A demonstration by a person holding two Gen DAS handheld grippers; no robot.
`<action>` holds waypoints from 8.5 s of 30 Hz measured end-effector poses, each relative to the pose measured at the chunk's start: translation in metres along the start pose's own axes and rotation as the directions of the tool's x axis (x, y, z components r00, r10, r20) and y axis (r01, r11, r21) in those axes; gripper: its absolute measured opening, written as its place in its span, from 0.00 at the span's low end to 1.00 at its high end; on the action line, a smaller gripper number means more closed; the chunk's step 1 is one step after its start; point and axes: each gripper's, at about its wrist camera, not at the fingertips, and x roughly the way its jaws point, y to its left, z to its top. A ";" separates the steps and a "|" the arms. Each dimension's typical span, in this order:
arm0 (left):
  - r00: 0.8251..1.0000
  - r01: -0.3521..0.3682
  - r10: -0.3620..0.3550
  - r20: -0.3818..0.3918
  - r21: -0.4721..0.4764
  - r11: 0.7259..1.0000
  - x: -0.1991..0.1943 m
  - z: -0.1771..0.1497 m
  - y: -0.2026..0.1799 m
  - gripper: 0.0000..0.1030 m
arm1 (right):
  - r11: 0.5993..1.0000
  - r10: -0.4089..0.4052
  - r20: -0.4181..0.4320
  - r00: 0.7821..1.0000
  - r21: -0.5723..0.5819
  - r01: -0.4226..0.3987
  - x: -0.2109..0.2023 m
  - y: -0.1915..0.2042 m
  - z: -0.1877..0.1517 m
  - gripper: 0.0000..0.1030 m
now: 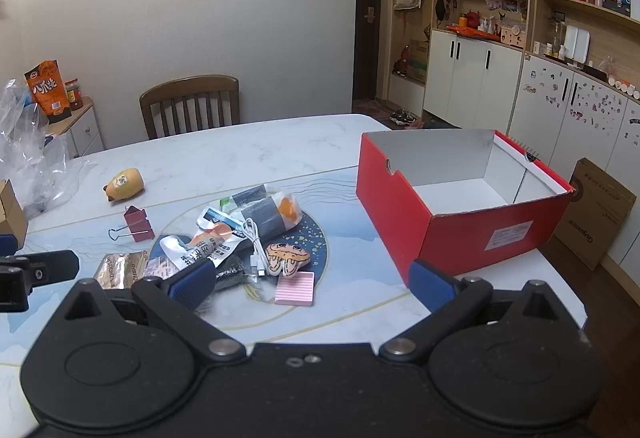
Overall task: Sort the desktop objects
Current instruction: 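Grasp the silver foil bag with left tool while right tool grasps pink sticky-note pad, then carry the foil bag and pink pad with both tools over the red shoebox, then open both tools to drop the foil bag and pink pad into the box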
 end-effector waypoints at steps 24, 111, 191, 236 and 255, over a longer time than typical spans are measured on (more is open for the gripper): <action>0.995 -0.063 0.062 -0.076 -0.020 0.998 0.060 -0.001 0.040 1.00 | 0.999 -0.029 -0.057 0.998 -0.017 0.028 0.056 0.006 -0.001 0.98; 0.971 0.010 -0.020 -0.237 -0.045 0.999 0.086 0.001 0.021 0.51 | 0.994 0.105 -0.243 0.964 0.006 -0.107 0.095 -0.024 -0.002 0.38; 0.924 0.316 -0.184 -0.337 0.396 0.862 0.254 0.140 -0.313 0.51 | 0.986 0.080 -0.347 0.934 -0.108 -0.125 0.202 -0.277 0.113 0.38; 0.904 0.330 -0.167 -0.392 0.395 0.857 0.291 0.130 -0.318 0.51 | 0.957 0.111 -0.523 0.845 -0.172 -0.232 0.247 -0.274 0.105 0.61; 0.943 0.287 -0.217 -0.250 0.288 0.914 0.207 0.138 -0.280 0.51 | 0.942 0.215 -0.380 0.900 -0.162 -0.294 0.170 -0.256 0.129 0.62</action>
